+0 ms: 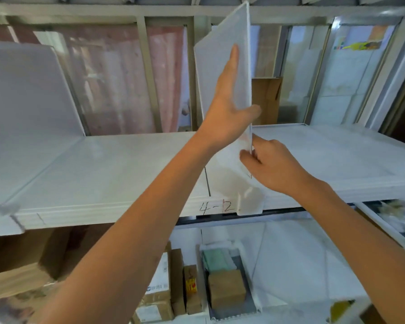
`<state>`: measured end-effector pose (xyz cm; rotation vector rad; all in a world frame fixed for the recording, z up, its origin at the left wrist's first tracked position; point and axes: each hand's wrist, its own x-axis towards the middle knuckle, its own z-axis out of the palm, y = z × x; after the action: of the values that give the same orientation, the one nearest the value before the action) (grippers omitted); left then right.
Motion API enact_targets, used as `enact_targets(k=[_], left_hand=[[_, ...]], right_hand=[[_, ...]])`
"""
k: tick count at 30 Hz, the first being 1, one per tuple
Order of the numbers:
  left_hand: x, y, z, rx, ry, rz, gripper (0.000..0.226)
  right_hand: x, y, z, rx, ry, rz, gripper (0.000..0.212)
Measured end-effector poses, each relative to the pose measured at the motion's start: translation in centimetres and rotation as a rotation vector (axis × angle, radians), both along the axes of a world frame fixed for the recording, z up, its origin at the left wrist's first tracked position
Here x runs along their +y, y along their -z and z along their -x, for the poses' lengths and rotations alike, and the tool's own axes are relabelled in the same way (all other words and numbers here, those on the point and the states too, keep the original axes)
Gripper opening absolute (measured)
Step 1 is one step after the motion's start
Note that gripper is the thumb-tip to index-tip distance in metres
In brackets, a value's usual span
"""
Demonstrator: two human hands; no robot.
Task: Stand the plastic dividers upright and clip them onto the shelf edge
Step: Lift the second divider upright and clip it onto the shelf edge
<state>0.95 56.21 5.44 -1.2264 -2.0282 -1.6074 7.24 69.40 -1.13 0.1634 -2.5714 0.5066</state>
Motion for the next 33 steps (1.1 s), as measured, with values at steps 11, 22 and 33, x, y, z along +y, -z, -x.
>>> enact_targets(k=[11,22,33], left_hand=[[2.9,2.8,-1.3,-0.077,0.037,-0.022,0.087],[3.6,2.6,-1.8,-0.081,0.019,-0.027,0.082],[3.3,4.5,-2.0,0.105,-0.388,0.384,0.036]], right_hand=[[1.6,1.1,-1.2,-0.195,0.011,0.121,0.028],[1.2,0.9,-1.8,-0.163,0.000,0.150,0.022],[1.1,1.7,-1.6,-0.102,0.060,0.089,0.026]])
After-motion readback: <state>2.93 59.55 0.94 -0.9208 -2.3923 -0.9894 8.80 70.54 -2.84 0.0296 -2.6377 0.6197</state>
